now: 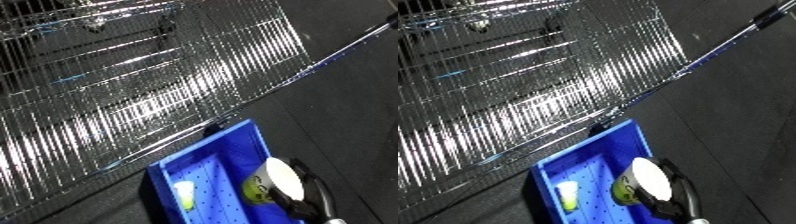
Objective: Pick up the object and place it into the box
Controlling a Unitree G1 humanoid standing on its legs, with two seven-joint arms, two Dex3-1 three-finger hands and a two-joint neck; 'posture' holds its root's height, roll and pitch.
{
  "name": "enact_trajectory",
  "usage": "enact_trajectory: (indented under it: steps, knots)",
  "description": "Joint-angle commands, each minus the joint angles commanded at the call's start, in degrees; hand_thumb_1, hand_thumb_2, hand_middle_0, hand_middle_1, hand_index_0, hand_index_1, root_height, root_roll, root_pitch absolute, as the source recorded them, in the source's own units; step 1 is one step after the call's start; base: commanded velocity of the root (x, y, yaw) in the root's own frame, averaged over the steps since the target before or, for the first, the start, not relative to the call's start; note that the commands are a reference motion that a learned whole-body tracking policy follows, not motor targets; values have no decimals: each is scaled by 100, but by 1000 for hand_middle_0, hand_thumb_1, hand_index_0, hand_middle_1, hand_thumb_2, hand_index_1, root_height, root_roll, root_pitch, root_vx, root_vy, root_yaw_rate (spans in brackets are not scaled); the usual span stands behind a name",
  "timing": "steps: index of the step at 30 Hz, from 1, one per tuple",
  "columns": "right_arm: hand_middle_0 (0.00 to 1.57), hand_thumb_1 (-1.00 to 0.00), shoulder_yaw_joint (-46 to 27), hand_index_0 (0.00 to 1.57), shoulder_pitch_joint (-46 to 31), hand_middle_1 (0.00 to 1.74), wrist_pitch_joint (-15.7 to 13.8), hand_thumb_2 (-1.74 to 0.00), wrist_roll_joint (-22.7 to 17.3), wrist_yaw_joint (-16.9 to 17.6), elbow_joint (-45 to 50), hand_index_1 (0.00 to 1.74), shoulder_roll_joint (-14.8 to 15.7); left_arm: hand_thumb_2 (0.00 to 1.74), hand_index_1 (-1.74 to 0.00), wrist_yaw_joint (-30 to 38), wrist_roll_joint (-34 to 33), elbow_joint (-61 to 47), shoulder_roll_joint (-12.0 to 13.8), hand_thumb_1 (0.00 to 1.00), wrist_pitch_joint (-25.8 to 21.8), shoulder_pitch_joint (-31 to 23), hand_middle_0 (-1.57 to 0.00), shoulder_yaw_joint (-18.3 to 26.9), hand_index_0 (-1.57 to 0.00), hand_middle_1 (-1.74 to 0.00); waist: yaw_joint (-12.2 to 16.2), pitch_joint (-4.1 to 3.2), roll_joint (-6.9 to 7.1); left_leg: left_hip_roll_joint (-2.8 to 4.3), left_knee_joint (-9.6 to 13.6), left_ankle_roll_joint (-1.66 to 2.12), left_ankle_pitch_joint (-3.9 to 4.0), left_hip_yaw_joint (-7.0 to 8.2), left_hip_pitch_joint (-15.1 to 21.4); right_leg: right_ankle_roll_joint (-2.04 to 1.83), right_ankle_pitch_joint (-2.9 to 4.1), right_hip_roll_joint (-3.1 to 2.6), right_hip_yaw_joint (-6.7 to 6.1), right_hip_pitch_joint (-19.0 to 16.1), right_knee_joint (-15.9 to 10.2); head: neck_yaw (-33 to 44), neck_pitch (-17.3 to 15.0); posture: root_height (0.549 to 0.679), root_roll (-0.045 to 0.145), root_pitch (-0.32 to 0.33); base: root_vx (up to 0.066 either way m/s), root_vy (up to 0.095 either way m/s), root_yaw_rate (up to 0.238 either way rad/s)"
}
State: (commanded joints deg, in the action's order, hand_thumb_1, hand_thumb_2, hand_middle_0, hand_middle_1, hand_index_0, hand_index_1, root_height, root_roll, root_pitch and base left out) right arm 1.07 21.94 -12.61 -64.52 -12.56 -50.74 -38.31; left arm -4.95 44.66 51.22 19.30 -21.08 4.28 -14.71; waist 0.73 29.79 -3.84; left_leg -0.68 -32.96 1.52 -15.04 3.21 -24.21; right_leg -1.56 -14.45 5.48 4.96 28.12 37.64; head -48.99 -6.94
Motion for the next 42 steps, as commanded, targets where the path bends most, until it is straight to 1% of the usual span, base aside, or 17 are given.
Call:
enact_trajectory:
  steps: [4,9,14,17,20,23,27,31,35,39,42]
  knots:
    - [393,-250,50,393,157,435,27,-435,130,-143,-497,435,-9,0,0,-141,58,103,-12,0,17,41,0,-80,0,0,-23,0,-64,-42,20,-7,10,-30,73,6,0,14,-6,-59,-7,-70,-107,648,76,72,22,16,16]
    - [0,0,133,0,357,0,-20,0,297,-286,-887,0,12,0,0,-231,129,179,-32,0,21,84,0,-155,0,0,-24,0,-119,-81,78,-5,45,-36,133,-6,24,17,-22,-85,-41,-45,-212,648,78,67,5,24,17]
    - [0,0,183,0,420,0,-34,0,455,-267,-948,0,62,0,0,-257,175,238,-48,0,9,117,0,-167,0,0,-24,0,-138,-105,124,-3,71,-46,177,-13,37,11,-30,-115,-66,32,-316,649,79,65,-6,19,19]
    - [0,0,207,0,427,0,-35,0,561,-255,-957,0,88,0,0,-267,192,259,-42,0,21,138,0,-159,0,0,-28,0,-137,-115,125,-6,76,-55,191,-15,38,11,-33,-134,-64,135,-502,649,79,62,-11,12,30]
    - [0,0,238,0,416,0,-2,0,693,-248,-941,0,133,0,0,-274,201,276,-38,0,29,154,0,-147,0,0,-32,0,-121,-116,110,-6,75,-66,194,-14,36,7,-35,-146,-51,303,-671,649,79,59,-14,8,31]
    - [0,0,285,0,409,0,40,0,818,-269,-903,0,191,0,0,-257,200,258,-25,0,65,184,0,-138,0,0,-38,0,-98,-114,116,-6,86,-75,197,-15,40,-4,-36,-155,-54,439,-764,649,78,58,-21,1,37]
    - [0,0,379,0,419,0,26,0,1001,-326,-849,0,248,0,0,-245,214,248,3,0,117,226,0,-127,0,0,-53,0,-68,-111,123,-4,98,-88,202,-15,40,-18,-32,-175,-67,641,-923,649,78,57,-26,-6,51]
    - [0,0,563,0,443,0,-1,0,1374,-413,-770,0,297,0,0,-270,226,295,37,0,136,261,0,-104,0,0,-74,0,-26,-103,109,-2,106,-110,212,-5,28,-31,-24,-201,-51,1039,-1179,649,78,52,-26,-12,57]
    - [0,0,767,0,484,0,64,0,1665,-453,-633,0,368,0,0,-244,213,291,84,0,197,324,0,-84,0,0,-105,-4,28,-95,109,3,120,-131,235,0,18,-43,-16,-247,-54,1586,-1339,650,78,48,-24,-25,67]
    - [0,0,936,0,564,0,109,0,1849,-555,-534,0,461,0,0,-229,155,311,124,0,269,435,0,-52,0,0,-150,-26,84,-74,121,16,148,-145,245,-9,11,-42,10,-284,-74,2276,-1347,650,77,46,-24,-42,84]
    - [0,0,1128,0,656,0,154,0,2227,-625,-442,0,503,0,0,-226,105,348,150,0,335,541,0,-28,0,0,-184,-49,112,-58,125,28,179,-160,221,-17,4,-42,30,-277,-82,2847,-1256,650,76,47,-24,-38,83]
